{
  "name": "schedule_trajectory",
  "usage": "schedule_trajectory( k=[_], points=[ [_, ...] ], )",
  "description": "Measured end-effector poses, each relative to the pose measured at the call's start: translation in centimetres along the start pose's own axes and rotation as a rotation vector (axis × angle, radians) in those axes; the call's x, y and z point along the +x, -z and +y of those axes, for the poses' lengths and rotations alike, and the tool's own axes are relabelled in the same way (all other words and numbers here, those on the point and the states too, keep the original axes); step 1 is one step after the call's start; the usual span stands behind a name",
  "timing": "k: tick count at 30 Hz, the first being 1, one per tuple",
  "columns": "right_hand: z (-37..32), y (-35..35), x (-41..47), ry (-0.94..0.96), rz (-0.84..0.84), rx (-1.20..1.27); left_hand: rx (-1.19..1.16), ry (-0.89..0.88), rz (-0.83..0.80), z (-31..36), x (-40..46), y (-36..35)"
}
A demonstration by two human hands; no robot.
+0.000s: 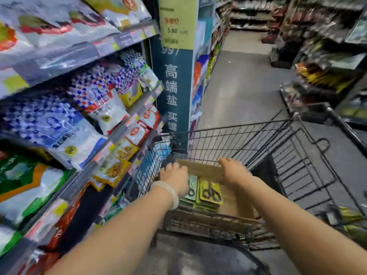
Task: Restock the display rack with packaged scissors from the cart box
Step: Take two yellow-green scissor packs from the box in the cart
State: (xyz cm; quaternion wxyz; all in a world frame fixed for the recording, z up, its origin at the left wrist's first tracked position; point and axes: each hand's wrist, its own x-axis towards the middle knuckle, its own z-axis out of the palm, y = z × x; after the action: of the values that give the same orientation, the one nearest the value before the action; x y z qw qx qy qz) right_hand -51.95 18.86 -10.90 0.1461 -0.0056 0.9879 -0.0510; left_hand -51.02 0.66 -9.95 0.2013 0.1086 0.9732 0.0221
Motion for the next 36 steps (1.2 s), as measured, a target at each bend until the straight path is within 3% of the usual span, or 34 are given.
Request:
schedule_trajectory(
  k=[9, 23, 32, 36],
  points=[
    [4.3, -5.5, 6.6, -0.197, -0.177, 0.107, -0.012, -0.066, -0.160, 0.5, 10.4, -3.7],
    [8.3, -18.8, 16.6, -0.336, -0.517, 0.423, -0.167, 0.034, -0.484, 2.2, 22.6, -13.9],
    [10.0, -23.5, 19.9, -0.590, -0.565, 0.688, -0.269, 0.142, -0.470, 4.1, 25.9, -17.3],
    [10.3, -22.2, 20.2, -0.717, -0.603, 0.825, -0.350, 0.216, -0.487, 4.2, 26.1, -17.3]
  ],
)
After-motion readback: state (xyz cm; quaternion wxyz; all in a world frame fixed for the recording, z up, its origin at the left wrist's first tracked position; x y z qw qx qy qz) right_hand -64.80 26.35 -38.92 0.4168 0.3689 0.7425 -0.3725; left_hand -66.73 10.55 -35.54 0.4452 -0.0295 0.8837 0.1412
